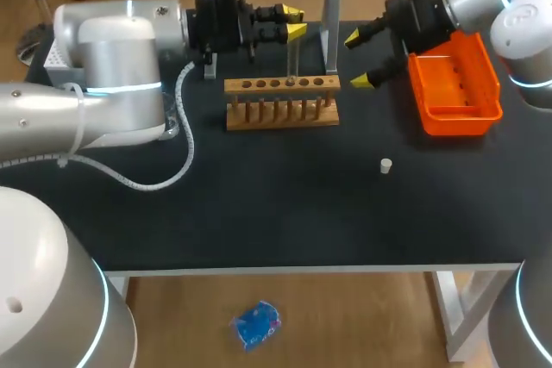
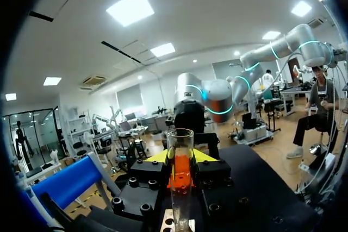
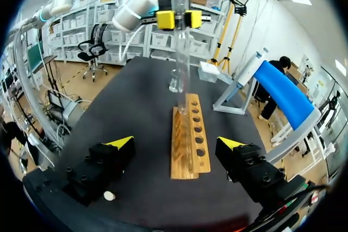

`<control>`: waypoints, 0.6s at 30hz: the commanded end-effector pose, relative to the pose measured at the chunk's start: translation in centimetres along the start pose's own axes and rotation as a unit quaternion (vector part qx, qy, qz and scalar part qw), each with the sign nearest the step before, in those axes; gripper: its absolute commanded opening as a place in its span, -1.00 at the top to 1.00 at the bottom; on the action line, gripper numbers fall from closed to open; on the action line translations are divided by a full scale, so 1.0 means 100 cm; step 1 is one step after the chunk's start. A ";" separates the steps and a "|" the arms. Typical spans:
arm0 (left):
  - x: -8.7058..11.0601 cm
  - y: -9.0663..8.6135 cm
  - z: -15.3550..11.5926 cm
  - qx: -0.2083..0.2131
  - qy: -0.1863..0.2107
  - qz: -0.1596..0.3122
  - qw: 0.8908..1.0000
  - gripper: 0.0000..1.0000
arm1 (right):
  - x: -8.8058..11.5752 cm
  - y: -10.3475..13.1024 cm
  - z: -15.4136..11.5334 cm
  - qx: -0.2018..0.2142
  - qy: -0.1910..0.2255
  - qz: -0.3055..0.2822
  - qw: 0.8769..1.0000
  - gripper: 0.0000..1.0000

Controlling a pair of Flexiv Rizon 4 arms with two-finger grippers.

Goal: Invert the test tube, pick up the pipette, mount the tip to pipette, aspirate from beaker and dispense into the tube, eject the tip, return the pipette, and cap with the stopper.

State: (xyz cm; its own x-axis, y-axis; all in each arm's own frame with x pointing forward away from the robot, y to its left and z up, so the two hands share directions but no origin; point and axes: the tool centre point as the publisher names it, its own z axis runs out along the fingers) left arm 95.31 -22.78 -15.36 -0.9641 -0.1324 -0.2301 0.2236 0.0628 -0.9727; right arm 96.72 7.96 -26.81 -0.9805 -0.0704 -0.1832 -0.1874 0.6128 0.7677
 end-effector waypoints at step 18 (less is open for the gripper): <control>-0.030 0.030 0.008 -0.008 0.025 -0.032 0.999 1.00 | -0.026 -0.024 0.029 -0.023 0.014 0.015 1.000 -1.00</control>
State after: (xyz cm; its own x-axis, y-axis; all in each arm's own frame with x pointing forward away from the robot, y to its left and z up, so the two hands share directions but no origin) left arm 97.84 -22.54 -17.20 -0.9788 -0.1147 -0.1696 0.1614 0.0773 -0.9839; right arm 99.67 9.01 -29.94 -0.9870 -0.0687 -0.1456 -0.1584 0.5775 0.8009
